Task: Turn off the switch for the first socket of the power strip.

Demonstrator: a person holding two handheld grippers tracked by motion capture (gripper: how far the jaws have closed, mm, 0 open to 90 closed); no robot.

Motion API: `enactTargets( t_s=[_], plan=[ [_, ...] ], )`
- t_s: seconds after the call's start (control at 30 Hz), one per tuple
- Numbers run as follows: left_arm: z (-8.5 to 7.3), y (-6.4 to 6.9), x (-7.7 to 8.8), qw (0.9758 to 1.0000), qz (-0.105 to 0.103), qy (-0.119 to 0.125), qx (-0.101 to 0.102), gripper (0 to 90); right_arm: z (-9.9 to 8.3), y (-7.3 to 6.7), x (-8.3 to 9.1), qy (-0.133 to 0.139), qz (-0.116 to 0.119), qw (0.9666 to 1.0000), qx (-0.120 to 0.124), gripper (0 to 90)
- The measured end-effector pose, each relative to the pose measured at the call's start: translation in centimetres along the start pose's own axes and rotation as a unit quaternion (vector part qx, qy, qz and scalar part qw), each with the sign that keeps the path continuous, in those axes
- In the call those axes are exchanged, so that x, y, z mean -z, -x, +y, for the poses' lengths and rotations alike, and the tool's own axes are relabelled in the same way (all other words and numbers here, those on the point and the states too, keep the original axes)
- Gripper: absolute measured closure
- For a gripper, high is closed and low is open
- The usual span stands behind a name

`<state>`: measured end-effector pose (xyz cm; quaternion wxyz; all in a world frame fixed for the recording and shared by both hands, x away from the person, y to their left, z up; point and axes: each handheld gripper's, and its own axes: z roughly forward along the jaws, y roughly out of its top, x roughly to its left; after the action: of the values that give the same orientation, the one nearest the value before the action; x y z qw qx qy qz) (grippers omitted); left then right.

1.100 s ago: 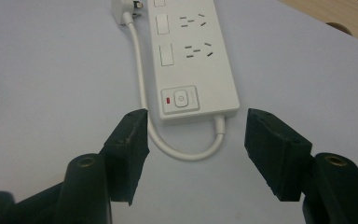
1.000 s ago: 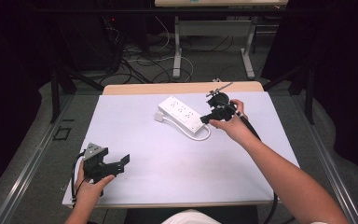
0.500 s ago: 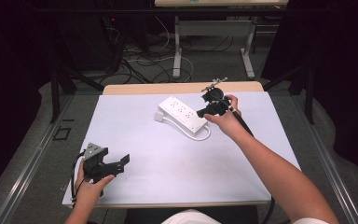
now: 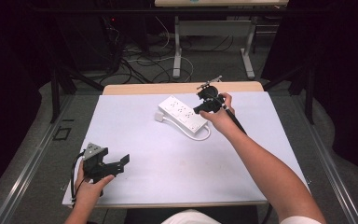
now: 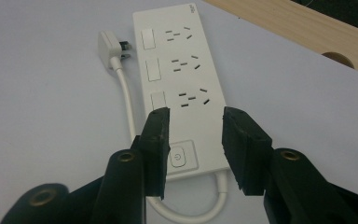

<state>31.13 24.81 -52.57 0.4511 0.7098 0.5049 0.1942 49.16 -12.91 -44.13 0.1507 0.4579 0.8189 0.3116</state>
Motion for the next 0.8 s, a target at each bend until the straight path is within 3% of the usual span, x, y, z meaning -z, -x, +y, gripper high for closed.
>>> enactTargets(
  t_s=[0.8],
  plan=[
    [0.0, 0.0, 0.0, 1.0, 0.001, -0.005, -0.003, 5.3, 0.3, 1.1, -4.0, -0.004, 0.004, 0.9996, -0.029, 83.0]
  ],
)
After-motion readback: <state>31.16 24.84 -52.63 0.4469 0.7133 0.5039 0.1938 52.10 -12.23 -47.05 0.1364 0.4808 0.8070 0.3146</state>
